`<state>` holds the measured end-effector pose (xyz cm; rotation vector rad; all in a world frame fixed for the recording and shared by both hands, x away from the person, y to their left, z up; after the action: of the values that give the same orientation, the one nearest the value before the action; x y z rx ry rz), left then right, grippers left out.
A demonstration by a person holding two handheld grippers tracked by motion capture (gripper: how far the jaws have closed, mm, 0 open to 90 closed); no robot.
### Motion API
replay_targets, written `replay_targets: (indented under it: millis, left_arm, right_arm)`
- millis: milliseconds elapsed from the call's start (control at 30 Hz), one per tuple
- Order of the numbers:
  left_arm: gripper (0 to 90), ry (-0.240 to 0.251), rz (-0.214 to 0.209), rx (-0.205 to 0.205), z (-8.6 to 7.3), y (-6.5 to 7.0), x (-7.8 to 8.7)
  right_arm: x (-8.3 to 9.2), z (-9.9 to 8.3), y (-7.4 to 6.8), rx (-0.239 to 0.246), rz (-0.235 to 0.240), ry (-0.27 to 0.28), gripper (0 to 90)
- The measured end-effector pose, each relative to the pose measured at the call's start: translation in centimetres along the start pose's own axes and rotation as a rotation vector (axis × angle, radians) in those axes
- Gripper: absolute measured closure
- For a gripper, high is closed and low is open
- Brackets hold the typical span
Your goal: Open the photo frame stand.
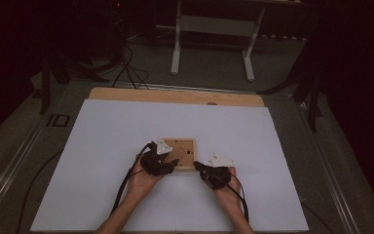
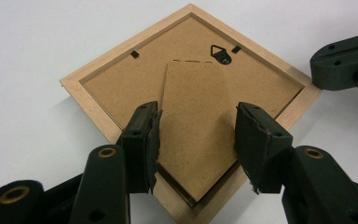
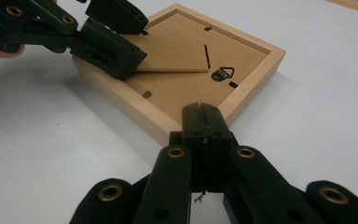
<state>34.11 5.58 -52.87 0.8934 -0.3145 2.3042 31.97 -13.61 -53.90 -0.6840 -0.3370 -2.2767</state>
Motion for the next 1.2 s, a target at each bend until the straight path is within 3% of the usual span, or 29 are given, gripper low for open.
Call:
replay_targets:
  millis: [567,1200]
  left_arm:
    - [51.0,0.002,0.010,-0.019,1.7,0.1,0.7]
    - [51.0,-0.016,0.017,-0.017,2.4,0.1,0.7]
  right_arm:
    - [0.0,0.0,0.0,0.002,-0.001,-0.001,90.0]
    - [0.0,0.0,0.0,0.005,-0.001,0.001,89.9]
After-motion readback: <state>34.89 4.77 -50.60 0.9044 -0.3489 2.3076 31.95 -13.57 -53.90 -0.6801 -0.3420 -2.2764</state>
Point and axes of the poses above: each handheld gripper's, and its own axes: x roughly backward along the jaws, z roughly out of its top, y roughly to its right, the point moved 3 cm from there along -x, roughly forward along the jaws, and after that the axes turned 1 degree about x, right-handed, at the moved point
